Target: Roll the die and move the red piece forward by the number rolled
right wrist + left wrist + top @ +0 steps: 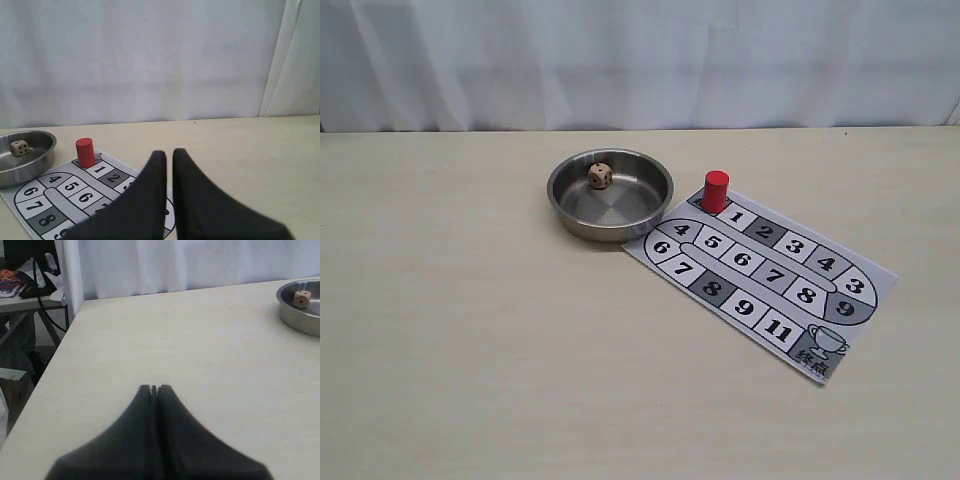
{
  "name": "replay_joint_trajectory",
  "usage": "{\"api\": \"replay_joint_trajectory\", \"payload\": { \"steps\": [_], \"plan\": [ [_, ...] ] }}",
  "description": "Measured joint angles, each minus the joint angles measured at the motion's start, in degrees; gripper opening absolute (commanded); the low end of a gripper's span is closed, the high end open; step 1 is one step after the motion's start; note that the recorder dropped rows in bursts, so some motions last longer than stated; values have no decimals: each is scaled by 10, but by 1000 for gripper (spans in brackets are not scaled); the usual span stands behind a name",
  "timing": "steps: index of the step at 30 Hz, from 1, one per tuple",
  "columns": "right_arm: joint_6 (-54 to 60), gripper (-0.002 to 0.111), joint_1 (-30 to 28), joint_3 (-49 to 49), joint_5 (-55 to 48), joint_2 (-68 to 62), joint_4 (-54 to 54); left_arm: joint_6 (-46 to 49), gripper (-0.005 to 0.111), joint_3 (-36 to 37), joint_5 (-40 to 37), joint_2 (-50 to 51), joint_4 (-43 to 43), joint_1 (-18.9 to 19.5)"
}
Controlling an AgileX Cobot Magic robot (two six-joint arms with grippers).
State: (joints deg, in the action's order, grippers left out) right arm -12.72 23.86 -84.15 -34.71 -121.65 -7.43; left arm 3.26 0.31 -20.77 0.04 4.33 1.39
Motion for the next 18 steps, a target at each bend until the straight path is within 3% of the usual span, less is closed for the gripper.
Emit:
{"api": "replay_joint_trajectory", "payload": {
  "steps": [18],
  "plan": [
    [0, 4, 0, 0, 0, 0, 0, 0, 0, 0, 10, 0, -2, 0]
  ]
}}
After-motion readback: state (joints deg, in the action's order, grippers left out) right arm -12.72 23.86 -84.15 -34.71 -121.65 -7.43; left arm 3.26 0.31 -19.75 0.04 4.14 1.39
